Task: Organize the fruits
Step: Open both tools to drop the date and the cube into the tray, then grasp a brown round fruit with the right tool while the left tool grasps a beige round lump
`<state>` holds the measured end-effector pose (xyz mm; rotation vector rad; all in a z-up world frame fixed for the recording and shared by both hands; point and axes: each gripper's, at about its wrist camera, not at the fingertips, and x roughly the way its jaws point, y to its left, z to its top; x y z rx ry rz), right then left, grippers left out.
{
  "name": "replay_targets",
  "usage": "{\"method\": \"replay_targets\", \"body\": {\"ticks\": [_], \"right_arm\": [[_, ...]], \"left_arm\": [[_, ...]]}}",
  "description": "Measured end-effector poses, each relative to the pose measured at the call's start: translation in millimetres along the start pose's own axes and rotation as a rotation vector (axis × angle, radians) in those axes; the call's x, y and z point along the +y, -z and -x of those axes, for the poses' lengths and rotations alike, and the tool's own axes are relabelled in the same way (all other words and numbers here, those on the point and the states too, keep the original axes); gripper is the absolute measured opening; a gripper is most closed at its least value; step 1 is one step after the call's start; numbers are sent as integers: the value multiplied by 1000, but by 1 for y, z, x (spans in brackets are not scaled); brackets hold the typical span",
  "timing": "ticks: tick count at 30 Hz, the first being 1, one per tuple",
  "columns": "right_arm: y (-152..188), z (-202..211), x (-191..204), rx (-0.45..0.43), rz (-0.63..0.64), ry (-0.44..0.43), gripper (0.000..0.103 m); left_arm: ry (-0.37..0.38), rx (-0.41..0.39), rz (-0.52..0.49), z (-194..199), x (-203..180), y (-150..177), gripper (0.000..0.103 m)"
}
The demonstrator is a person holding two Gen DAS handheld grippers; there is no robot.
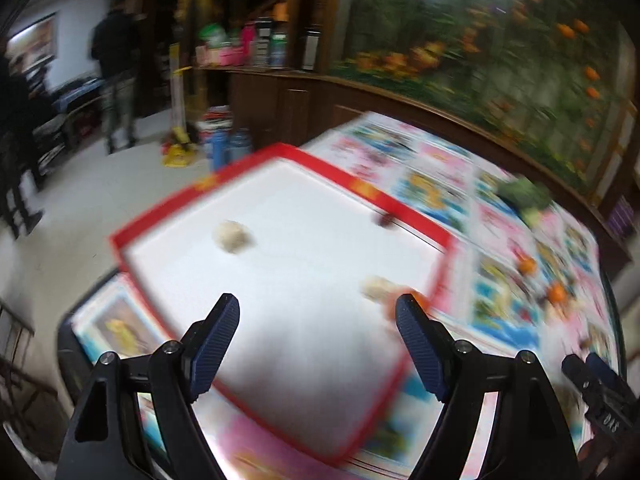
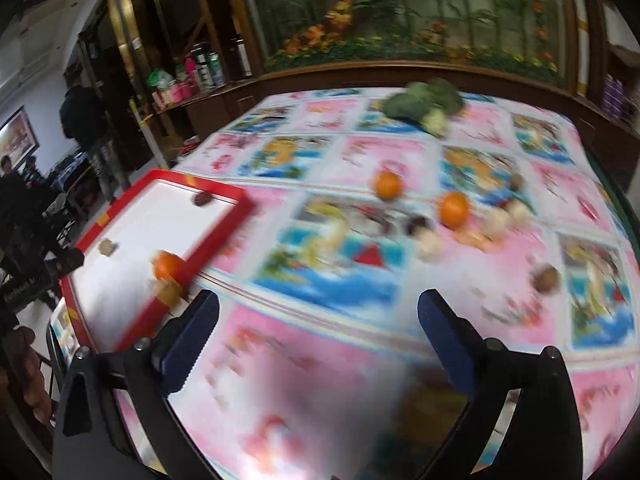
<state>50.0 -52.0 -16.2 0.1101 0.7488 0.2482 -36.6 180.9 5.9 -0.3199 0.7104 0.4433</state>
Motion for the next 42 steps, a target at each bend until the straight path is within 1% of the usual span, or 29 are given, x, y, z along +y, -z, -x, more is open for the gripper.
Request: {"method": "replay_targets", "body": {"ticks": [2, 6, 7, 8, 9, 11, 13, 18, 19, 20, 21, 26, 30, 33, 35, 37, 38, 39, 40, 42], "right_arm": [[12, 16, -37, -19, -40, 56, 100], [16, 27, -94, -26, -120, 135, 99], [15, 28, -102, -29, -126, 150, 98], [13, 26, -110, -25, -129, 164, 94], [11, 23, -118, -14, -128, 170, 87], [3, 10, -125, 12, -110, 181, 80], [-1, -1, -128, 23, -92, 187, 75], [-16, -28, -132, 51, -50, 221, 54], [-17, -31, -132, 56, -45, 224, 52], [-19, -33, -133, 61, -42, 225, 45], [-19, -35, -134, 70, -37, 234, 25], [-15, -34, -132, 80, -12, 237, 25], [-16, -33, -139, 76, -45, 196, 26], [-16, -32, -144, 73, -62, 181, 26], [-16, -31, -148, 70, -83, 165, 26], [-17, -31, -149, 69, -91, 158, 26], [-17, -31, -150, 68, -95, 154, 26], [-17, -31, -151, 68, -97, 152, 26], [-17, -31, -151, 69, -97, 151, 26], [-17, -31, -150, 70, -93, 151, 26]], "left_arm": [[55, 6, -70, 1, -26, 11, 80], [132, 41, -202, -1, -72, 35, 80], [145, 52, -230, -2, -81, 40, 80], [156, 61, -249, -3, -88, 44, 80], [167, 71, -264, -4, -94, 47, 80], [181, 85, -285, -6, -103, 51, 80], [190, 93, -303, -9, -112, 54, 80], [204, 100, -329, -14, -127, 56, 80], [208, 103, -333, -16, -132, 56, 80], [215, 105, -342, -19, -137, 55, 80], [216, 105, -348, -21, -142, 55, 80], [245, 122, -385, -41, -184, 49, 80], [282, 136, -401, -57, -224, 45, 80], [286, 155, -410, -73, -253, 45, 80], [281, 163, -408, -82, -263, 44, 79], [253, 170, -402, -94, -267, 43, 66], [231, 158, -407, -95, -268, 42, 58], [224, 149, -408, -94, -268, 41, 36], [224, 141, -423, -92, -268, 41, 20], [243, 147, -426, -91, -263, 41, 21]]}}
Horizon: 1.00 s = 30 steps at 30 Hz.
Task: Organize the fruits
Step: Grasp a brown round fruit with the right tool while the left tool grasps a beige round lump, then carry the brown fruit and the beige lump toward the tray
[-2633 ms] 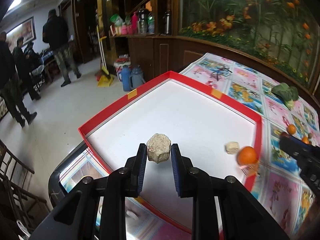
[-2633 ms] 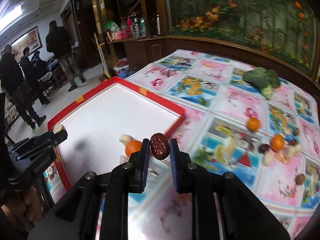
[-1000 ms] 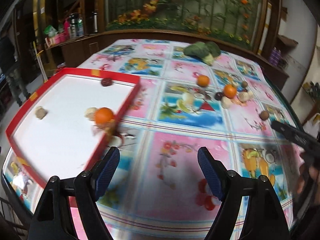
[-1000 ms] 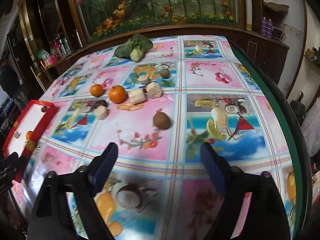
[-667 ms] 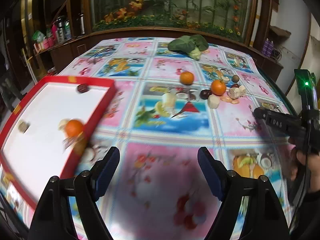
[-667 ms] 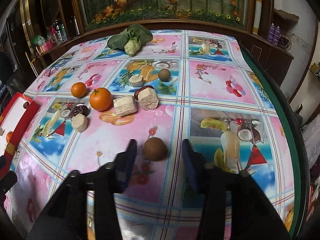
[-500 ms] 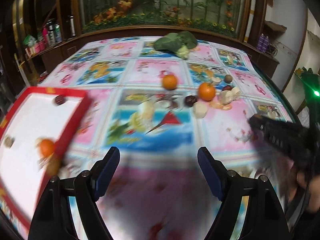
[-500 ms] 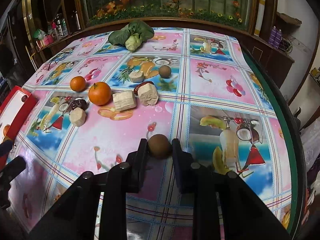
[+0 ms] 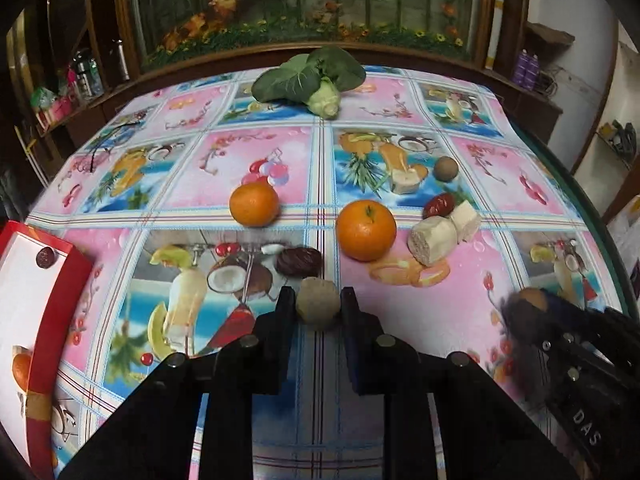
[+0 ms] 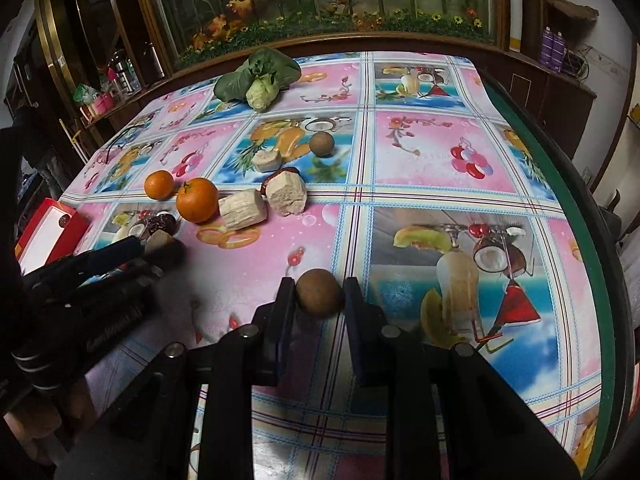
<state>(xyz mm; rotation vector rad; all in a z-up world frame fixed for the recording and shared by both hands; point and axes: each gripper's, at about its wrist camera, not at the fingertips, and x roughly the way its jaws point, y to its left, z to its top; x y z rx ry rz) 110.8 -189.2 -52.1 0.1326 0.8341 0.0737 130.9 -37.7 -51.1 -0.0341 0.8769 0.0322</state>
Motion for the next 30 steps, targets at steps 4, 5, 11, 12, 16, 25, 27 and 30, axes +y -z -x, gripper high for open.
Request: {"method": "replay_targets", "body": {"ticks": [4, 5, 11, 12, 16, 25, 27, 30], "right_arm": [[0, 0, 0, 0, -2, 4, 26], [1, 0, -1, 0, -4, 7, 26], [1, 1, 2, -3, 11, 44, 26], [1, 0, 3, -2, 10, 54, 26], [6, 6, 12, 4, 37, 101, 26], [39, 77, 37, -90, 87, 110, 26], [48, 93, 44, -112, 97, 104, 26], [57, 108, 54, -127, 101, 91, 26]], "left_arm": [[17, 16, 14, 11, 11, 10, 21], [19, 19, 22, 14, 15, 13, 21], [5, 13, 46, 43, 36, 34, 21], [3, 8, 51, 47, 39, 37, 21], [4, -5, 67, 61, 49, 45, 21], [138, -75, 85, 94, 59, 60, 21], [190, -99, 89, 103, 64, 65, 21], [233, -129, 81, 115, 69, 70, 21]]}}
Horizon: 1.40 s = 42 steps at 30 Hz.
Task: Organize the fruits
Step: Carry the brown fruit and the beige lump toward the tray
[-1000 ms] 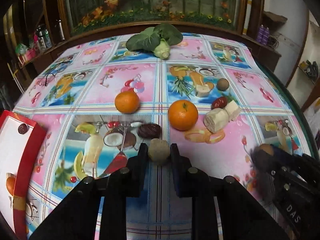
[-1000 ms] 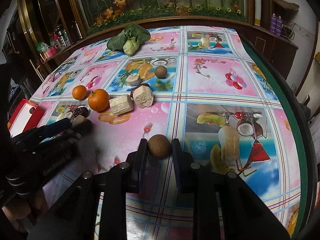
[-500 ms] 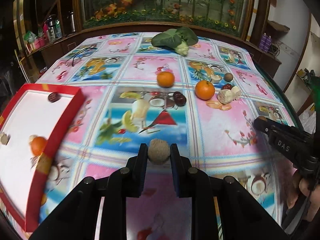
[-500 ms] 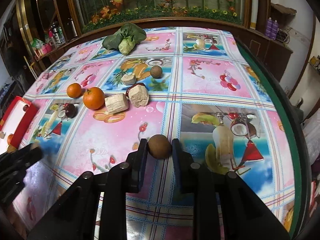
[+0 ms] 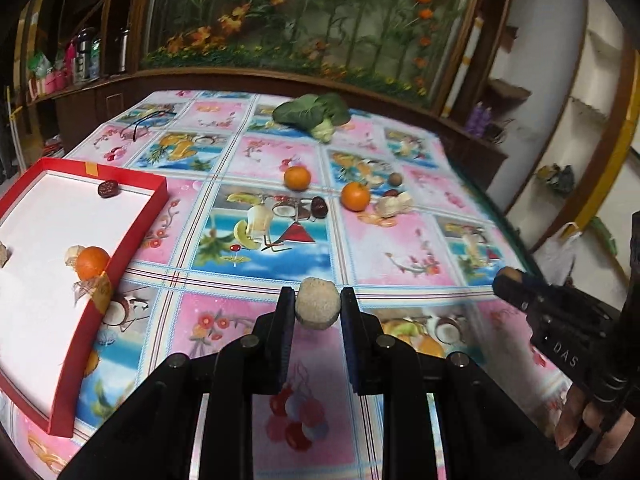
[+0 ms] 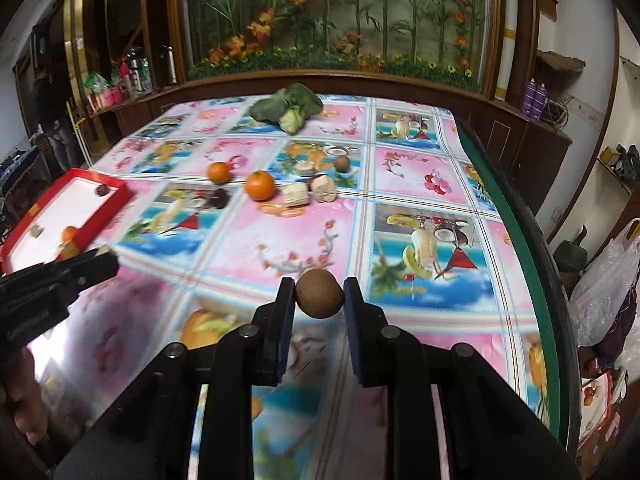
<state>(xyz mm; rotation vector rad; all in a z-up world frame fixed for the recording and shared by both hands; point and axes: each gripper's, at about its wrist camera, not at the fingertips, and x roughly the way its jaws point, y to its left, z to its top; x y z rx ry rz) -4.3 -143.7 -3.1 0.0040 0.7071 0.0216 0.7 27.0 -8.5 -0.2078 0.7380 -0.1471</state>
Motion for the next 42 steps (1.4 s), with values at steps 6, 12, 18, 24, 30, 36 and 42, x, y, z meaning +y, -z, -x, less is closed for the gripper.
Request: {"method": "replay_targets", "body": {"ticks": [6, 12, 18, 24, 30, 36, 42], "right_arm": [[10, 15, 20, -24, 5, -42, 26], [18, 12, 30, -15, 2, -75, 26], [24, 8, 32, 5, -2, -78, 26], [26, 5, 32, 14, -3, -63, 26], [23, 7, 37, 10, 7, -60, 26], [21, 8, 43, 9, 18, -60, 26], [14, 9, 55, 6, 52, -73, 26]], "left_arm": [[63, -50, -21, 22, 1, 4, 21], [15, -64, -64, 29, -4, 13, 21], [-61, -32, -83, 19, -7, 20, 21], [-93, -16, -71, 20, -2, 24, 21], [-92, -16, -50, 24, 4, 24, 21], [-100, -22, -42, 29, 8, 24, 21], [-144, -23, -25, 36, 17, 19, 21]]}}
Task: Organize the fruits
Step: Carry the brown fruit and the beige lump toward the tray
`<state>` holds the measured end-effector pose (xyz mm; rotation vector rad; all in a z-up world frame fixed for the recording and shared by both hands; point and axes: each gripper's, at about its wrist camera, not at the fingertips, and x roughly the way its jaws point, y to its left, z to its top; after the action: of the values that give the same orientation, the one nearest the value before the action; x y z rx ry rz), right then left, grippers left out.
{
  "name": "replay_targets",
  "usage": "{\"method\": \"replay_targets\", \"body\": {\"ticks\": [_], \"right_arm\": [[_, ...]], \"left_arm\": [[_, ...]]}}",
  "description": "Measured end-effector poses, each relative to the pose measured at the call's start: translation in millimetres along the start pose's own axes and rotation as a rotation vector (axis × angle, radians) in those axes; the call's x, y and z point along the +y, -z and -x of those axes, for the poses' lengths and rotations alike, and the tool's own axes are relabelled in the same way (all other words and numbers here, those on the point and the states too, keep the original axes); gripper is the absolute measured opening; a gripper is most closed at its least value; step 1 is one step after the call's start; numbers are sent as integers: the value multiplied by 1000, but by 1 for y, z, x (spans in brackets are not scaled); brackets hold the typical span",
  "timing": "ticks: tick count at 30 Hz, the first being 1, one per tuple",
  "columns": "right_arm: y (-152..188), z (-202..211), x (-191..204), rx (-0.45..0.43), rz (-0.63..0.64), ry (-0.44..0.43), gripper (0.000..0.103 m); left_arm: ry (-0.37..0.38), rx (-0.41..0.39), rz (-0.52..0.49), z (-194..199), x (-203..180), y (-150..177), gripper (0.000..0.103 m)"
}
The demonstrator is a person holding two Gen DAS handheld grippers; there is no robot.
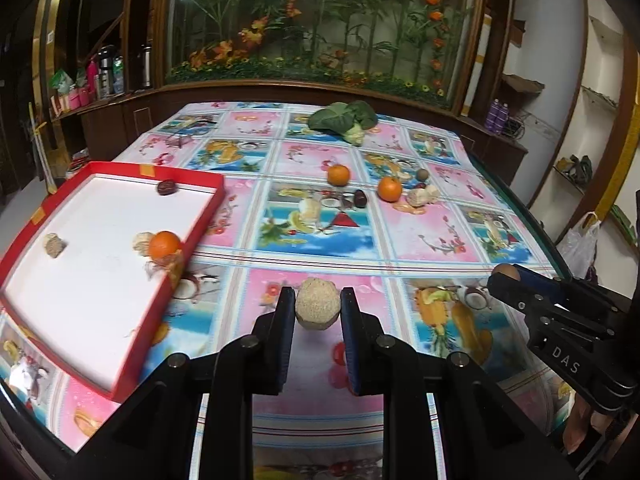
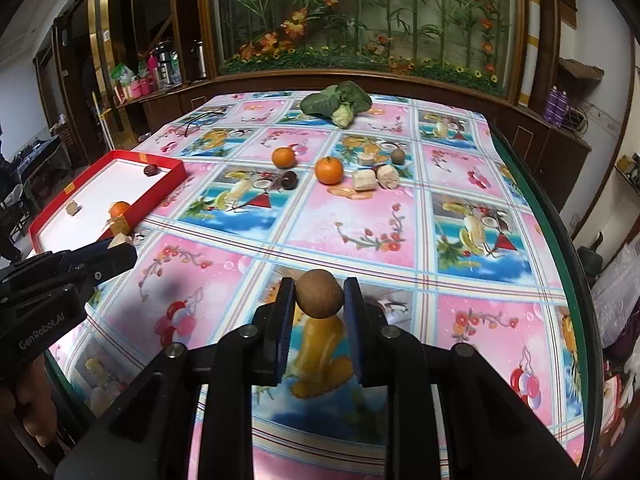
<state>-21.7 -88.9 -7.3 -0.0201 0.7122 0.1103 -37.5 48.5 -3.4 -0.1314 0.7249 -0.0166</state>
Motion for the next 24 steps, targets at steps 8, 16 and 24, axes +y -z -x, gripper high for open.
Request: {"method": "replay_targets", "body": {"ticks": [8, 16, 24], "right_arm": [[-16, -10, 32, -2, 67, -53, 26], [-34, -27, 73, 2, 133, -121, 26], [-54, -41, 117, 3, 166, -220, 26]], "left_arm": [[-93, 10, 59, 2, 35, -8, 21], [-189, -2, 129, 6, 78, -17, 21], [-302, -16, 244, 12, 143, -21, 21]]}}
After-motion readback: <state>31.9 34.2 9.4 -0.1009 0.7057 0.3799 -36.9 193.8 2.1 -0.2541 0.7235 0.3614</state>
